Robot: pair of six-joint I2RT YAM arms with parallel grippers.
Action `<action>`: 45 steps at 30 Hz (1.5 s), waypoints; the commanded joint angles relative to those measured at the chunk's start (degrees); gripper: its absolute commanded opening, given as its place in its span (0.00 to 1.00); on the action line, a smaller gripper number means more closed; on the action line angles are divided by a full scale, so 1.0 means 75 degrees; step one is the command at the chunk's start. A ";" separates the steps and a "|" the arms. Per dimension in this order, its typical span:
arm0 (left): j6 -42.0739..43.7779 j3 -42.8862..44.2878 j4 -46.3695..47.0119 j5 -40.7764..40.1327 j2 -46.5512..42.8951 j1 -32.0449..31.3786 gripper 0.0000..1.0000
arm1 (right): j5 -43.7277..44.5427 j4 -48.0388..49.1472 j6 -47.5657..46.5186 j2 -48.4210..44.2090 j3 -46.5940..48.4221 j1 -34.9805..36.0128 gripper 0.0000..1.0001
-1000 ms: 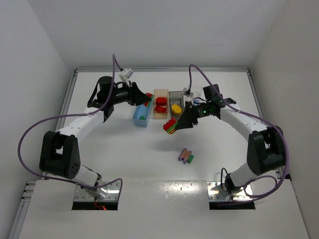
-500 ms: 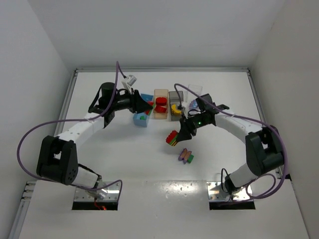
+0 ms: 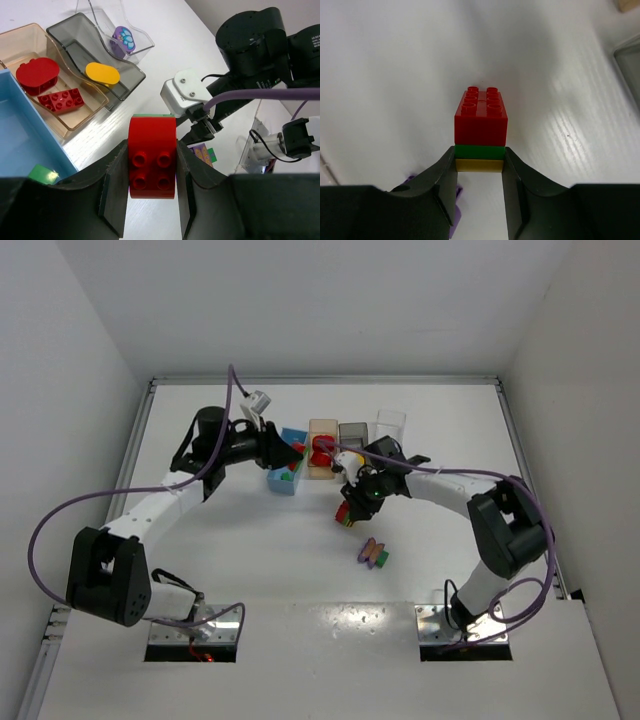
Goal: Sort the legos into containers by color
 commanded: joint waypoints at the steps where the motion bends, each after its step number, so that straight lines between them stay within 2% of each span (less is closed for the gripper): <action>1: 0.0190 -0.0064 -0.0072 -0.0049 -0.0231 0.0046 0.29 | 0.0851 0.0377 -0.0015 0.0023 0.0174 0.0206 0.19; 2: 0.0190 -0.0064 -0.0072 -0.0049 -0.0231 0.0046 0.29 | 0.0851 0.0377 -0.0015 0.0023 0.0174 0.0206 0.35; 4: 0.0190 -0.0064 -0.0072 -0.0049 -0.0231 0.0046 0.29 | 0.0851 0.0377 -0.0015 -0.0071 0.0105 0.0288 0.44; 5: 0.0260 -0.0064 -0.0072 0.0032 -0.0231 0.0116 0.29 | 0.0769 0.0377 -0.0015 -0.0176 0.0104 0.0288 0.54; 7: 0.0040 -0.0204 0.0148 0.0102 -0.0162 0.0186 0.29 | 0.0512 0.0307 -0.0015 -0.0386 0.0034 0.0289 0.65; 11: -0.0489 -0.0380 0.0665 0.0453 -0.0079 0.0456 0.29 | 0.0102 0.0236 -0.0015 -0.0738 0.0034 0.0289 0.74; 15: -0.1004 -0.0521 0.1309 0.1002 -0.0009 0.0527 0.29 | -0.0706 0.0306 -0.0015 -0.1300 -0.0037 0.0136 0.75; 19: -0.1707 -0.0696 0.2432 0.1929 0.0155 0.0527 0.29 | -0.2813 0.1066 0.0427 -0.1805 -0.0107 -0.0227 0.75; 21: -0.2036 -0.0697 0.2774 0.2594 0.0353 0.0527 0.29 | -0.3969 0.1360 0.0897 -0.1701 0.0207 -0.0321 0.69; 24: -0.2294 -0.0697 0.3431 0.3474 0.0448 0.0387 0.33 | -0.5272 0.1360 0.1763 -0.0905 0.0863 -0.0321 0.61; 26: -0.2294 -0.0534 0.3432 0.3723 0.0600 0.0293 0.33 | -0.5500 0.2528 0.2907 -0.0821 0.0785 -0.0321 0.61; 28: -0.2294 -0.0452 0.3432 0.4028 0.0670 0.0210 0.33 | -0.5501 0.3140 0.3335 -0.0821 0.0784 -0.0321 0.61; 35: -0.2154 -0.0123 0.3080 0.4462 0.0905 -0.0047 0.33 | -0.5653 0.3622 0.3816 -0.0236 0.1508 -0.0251 0.61; 40: -0.2154 -0.0123 0.3080 0.4462 0.0905 -0.0047 0.33 | -0.5653 0.4278 0.4391 -0.0165 0.1581 -0.0180 0.63; 45: -0.2084 -0.0123 0.2894 0.4615 0.0976 -0.0047 0.33 | -0.5724 0.4279 0.4391 -0.0165 0.1581 -0.0110 0.63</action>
